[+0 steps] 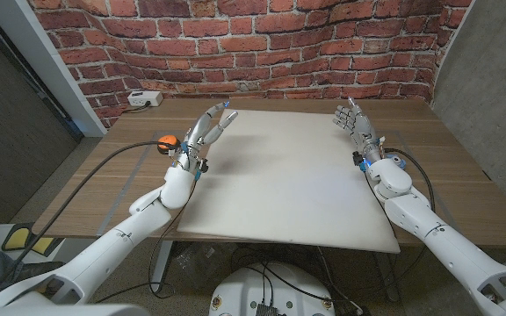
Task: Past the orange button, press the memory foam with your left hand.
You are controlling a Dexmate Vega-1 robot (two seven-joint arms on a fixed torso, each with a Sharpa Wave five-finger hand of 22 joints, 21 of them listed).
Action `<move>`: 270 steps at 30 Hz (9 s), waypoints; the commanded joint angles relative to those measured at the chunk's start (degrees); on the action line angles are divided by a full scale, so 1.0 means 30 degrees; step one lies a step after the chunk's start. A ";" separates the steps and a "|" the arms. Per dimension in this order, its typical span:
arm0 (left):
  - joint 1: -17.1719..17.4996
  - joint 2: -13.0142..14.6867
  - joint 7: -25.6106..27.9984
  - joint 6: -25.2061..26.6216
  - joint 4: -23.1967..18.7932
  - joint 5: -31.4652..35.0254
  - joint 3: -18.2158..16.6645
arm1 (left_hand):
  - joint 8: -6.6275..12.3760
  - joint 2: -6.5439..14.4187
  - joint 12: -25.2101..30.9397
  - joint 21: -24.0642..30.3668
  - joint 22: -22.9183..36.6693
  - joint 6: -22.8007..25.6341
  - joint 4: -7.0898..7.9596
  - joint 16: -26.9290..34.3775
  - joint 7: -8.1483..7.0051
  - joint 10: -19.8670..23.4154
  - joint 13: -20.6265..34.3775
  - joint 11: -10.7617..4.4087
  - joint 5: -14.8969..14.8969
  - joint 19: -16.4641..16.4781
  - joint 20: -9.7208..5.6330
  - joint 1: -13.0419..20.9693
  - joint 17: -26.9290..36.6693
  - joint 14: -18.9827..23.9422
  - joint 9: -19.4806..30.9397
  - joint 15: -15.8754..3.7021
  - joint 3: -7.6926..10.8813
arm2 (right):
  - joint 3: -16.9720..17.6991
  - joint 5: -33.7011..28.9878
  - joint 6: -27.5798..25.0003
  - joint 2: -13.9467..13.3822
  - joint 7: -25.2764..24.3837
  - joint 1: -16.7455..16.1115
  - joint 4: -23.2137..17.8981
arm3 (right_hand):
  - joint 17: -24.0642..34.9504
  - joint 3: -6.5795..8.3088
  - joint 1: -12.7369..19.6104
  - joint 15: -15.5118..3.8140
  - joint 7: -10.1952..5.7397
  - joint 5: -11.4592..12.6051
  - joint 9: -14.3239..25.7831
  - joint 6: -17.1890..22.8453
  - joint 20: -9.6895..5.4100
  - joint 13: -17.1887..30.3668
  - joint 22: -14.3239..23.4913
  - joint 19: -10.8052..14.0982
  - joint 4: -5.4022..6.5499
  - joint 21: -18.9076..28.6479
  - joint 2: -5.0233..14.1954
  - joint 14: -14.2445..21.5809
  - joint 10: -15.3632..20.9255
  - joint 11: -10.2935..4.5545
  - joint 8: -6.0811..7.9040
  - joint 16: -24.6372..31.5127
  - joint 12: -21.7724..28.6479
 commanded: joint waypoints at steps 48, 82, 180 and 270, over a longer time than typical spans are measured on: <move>-0.0675 0.2720 -0.4332 0.8966 -0.5590 0.6962 0.2944 | -0.0187 0.0370 -0.0442 0.0220 0.0074 0.1220 -0.0350 -0.0189 -0.1542 0.0888 0.0072 -0.1730 -0.0396 0.2249 0.0910 0.1073 0.0087 0.1112 0.0103 -0.0809 0.0282 | 0.0453 0.0125 -0.0299 -0.0607 -0.0525 -0.1262 -0.1447 | 0.0084 -0.0083 0.0040 0.0161 -0.0260 0.0099 0.0085 0.0895 0.0211 0.0058 0.0115 0.0183 -0.0099 -0.0452 0.0259 0.0307 0.0420 0.0031 0.0249 -0.0014 -0.0087; -0.1698 0.1812 -0.6317 1.0017 -0.4646 0.7497 0.4762 | -0.0144 0.0841 -0.0482 0.0059 0.0090 0.2001 -0.0404 -0.0115 -0.1301 0.1458 0.0075 -0.1371 -0.0588 0.2384 0.1265 0.1459 0.0086 0.1754 0.0121 -0.0733 0.0543 | 0.0640 0.0459 0.0093 -0.0514 -0.0330 -0.1362 -0.1052 | 0.0072 0.0002 0.0263 0.0236 -0.0461 0.0082 0.0108 0.0627 0.0276 0.0081 0.0127 0.0096 -0.0230 -0.0679 0.0402 0.0307 0.0464 0.0019 0.0099 -0.0046 -0.0105; -0.3350 0.0799 -0.8376 1.0728 -0.1699 0.8441 0.7305 | -0.0248 0.0900 -0.0678 0.0028 0.0078 0.3421 -0.0810 -0.0250 -0.1036 0.2086 0.0126 -0.0901 -0.0798 0.3551 0.0399 0.2518 0.0084 0.2876 0.0153 -0.0598 0.1015 | 0.0763 0.0546 -0.1079 -0.1103 -0.0818 -0.1867 -0.2052 | 0.0071 0.0130 0.0561 0.0198 -0.0663 0.0034 0.0135 0.0872 0.0365 0.0103 0.0155 0.0329 -0.0395 -0.1085 0.0739 0.0402 0.0488 -0.0037 0.0134 -0.0046 -0.0164; -0.2619 0.0668 -0.6905 1.2747 -0.3466 0.8487 0.6464 | -0.0604 0.1179 -0.0899 -0.0501 0.0099 0.3243 -0.1045 -0.0522 -0.0977 0.1958 0.0140 -0.0981 -0.0898 0.2306 0.0430 0.3319 0.0084 0.2239 0.0184 -0.0530 0.1688 | 0.0972 0.0874 0.0512 -0.0668 -0.0179 -0.2084 -0.1488 | 0.0075 0.0166 0.0748 0.0143 -0.0658 -0.0048 0.0141 0.1014 0.0352 0.0105 0.0175 0.0825 -0.0517 -0.1302 0.0852 0.0772 0.0819 -0.0056 0.0116 0.0000 -0.0095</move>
